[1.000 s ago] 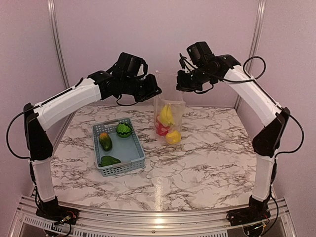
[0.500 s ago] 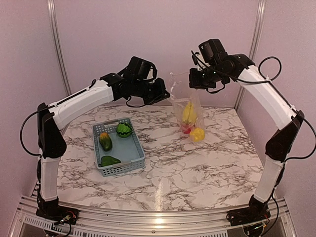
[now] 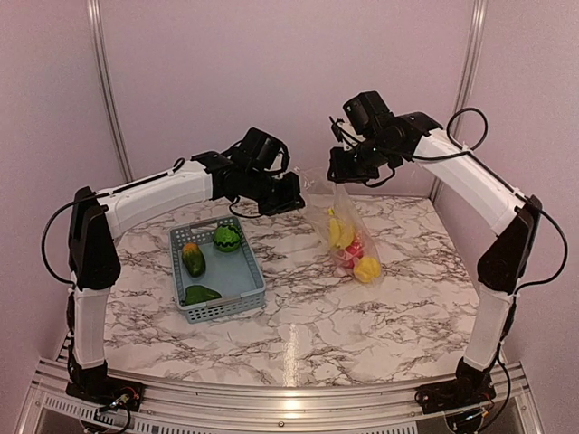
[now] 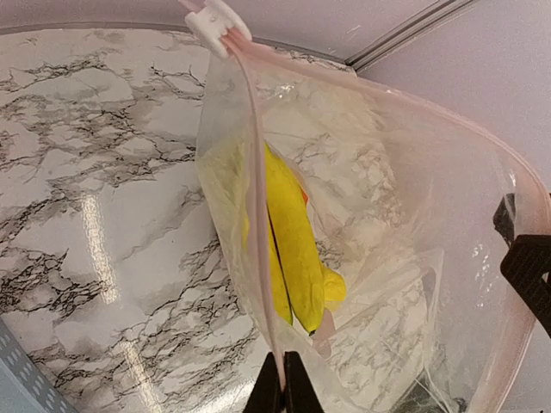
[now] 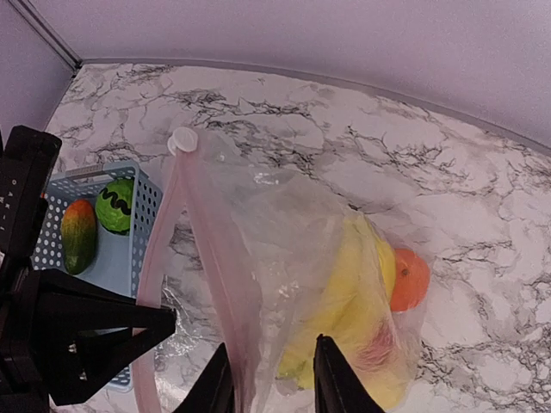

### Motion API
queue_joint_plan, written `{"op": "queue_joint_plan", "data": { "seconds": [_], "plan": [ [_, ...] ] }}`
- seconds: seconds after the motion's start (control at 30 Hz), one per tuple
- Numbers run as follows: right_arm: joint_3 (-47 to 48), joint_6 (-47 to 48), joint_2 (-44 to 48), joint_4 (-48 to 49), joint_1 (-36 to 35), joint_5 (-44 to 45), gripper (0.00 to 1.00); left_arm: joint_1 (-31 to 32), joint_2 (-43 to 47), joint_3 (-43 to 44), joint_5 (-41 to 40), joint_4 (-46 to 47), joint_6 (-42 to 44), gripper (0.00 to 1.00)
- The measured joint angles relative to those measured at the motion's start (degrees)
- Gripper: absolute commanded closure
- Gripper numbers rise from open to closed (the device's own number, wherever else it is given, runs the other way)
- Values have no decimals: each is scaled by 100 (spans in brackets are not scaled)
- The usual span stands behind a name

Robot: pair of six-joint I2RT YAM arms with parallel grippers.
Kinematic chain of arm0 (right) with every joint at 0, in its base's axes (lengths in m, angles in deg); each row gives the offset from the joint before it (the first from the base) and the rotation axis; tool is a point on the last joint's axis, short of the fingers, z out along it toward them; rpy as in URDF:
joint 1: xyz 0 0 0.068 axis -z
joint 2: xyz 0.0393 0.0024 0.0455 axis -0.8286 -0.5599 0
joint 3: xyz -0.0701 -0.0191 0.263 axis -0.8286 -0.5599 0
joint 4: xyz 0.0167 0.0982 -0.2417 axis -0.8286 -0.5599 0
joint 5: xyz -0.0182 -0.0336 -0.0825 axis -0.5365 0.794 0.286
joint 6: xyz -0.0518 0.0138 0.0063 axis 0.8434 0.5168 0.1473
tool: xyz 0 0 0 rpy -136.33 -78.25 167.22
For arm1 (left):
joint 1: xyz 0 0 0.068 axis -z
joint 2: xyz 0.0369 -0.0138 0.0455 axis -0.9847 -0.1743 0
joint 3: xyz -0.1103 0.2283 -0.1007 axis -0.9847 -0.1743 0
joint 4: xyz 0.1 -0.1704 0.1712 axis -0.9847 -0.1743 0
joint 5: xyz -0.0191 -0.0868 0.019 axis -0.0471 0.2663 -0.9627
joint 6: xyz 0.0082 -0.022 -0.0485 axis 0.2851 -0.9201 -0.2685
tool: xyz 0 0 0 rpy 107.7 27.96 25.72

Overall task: Place the food in the zip-top bag and seal the zipper
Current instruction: Adjust the zipper food storage bag at the center of the board.

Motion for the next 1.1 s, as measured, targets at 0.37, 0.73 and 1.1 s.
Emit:
{"op": "queue_joint_plan", "data": {
  "seconds": [0.37,0.73,1.1],
  "plan": [
    [201,-66,-9,-129,-4,17,100,9,494,-361,2,184,114,79],
    [579,160,-9,-354,127,328,100,-76,2024,-1545,-1375,33,1193,1],
    [1036,660,7,-389,1132,577,100,-514,3285,-3154,-2282,-140,1471,1]
  ]
}}
